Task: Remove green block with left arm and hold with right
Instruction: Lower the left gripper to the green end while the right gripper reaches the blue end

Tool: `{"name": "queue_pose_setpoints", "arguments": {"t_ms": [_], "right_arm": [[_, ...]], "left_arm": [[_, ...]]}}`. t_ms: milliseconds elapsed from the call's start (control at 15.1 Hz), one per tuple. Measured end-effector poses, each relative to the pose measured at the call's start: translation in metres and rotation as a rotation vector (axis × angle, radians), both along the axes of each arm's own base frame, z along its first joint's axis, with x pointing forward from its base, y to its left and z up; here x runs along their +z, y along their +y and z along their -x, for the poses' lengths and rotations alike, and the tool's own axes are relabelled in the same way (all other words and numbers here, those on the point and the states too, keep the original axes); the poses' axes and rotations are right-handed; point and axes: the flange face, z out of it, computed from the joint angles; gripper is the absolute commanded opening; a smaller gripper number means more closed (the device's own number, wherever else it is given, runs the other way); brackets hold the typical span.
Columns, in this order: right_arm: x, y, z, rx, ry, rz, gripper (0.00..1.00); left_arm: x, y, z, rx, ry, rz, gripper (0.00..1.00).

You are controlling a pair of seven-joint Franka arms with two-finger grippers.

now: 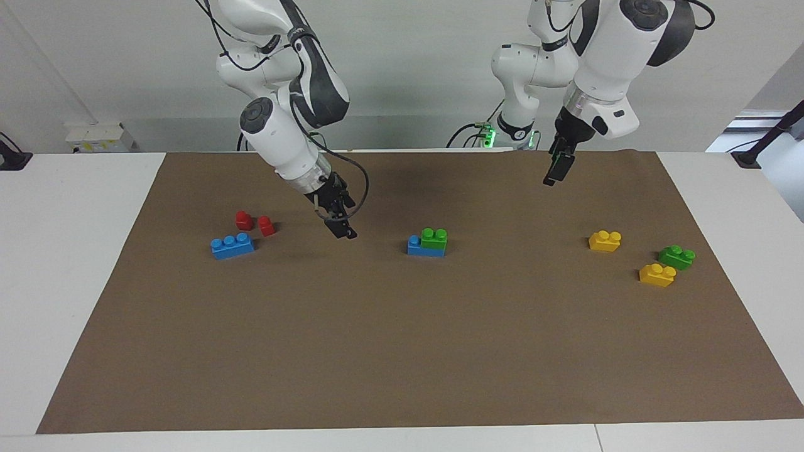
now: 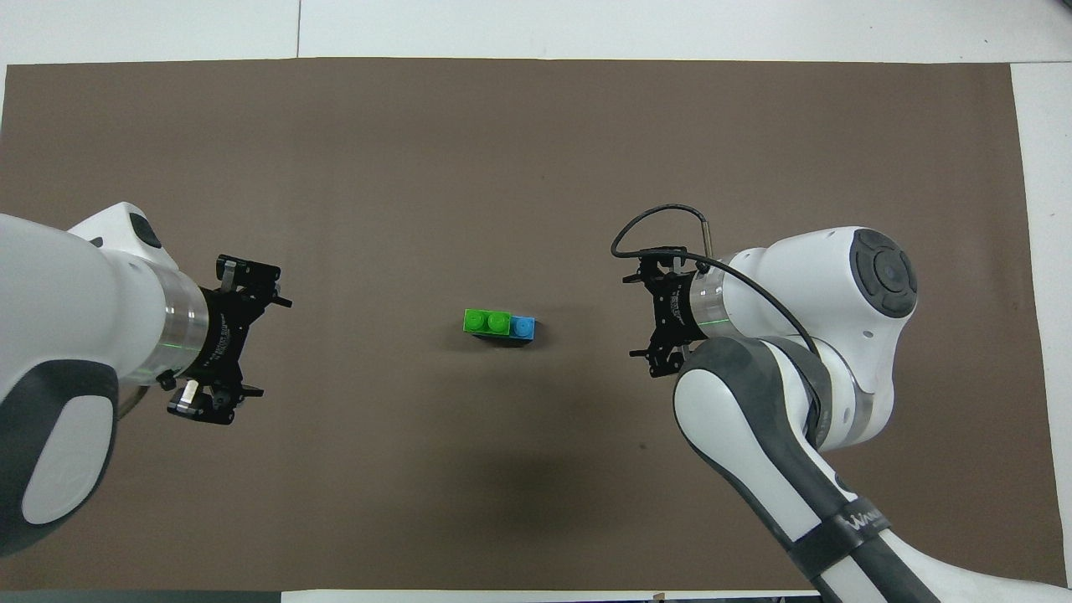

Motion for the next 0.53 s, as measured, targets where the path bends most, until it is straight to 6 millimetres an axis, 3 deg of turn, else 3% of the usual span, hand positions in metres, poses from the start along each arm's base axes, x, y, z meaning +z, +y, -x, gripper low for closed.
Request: {"name": "queue_pose_setpoints", "arguments": {"t_ms": [531], "right_arm": [[-0.037,0.030,0.007,-0.052,0.000,-0.013,0.98]], "left_arm": [[-0.037,-0.069,0.026,0.228,-0.048,0.027,1.00]]}}
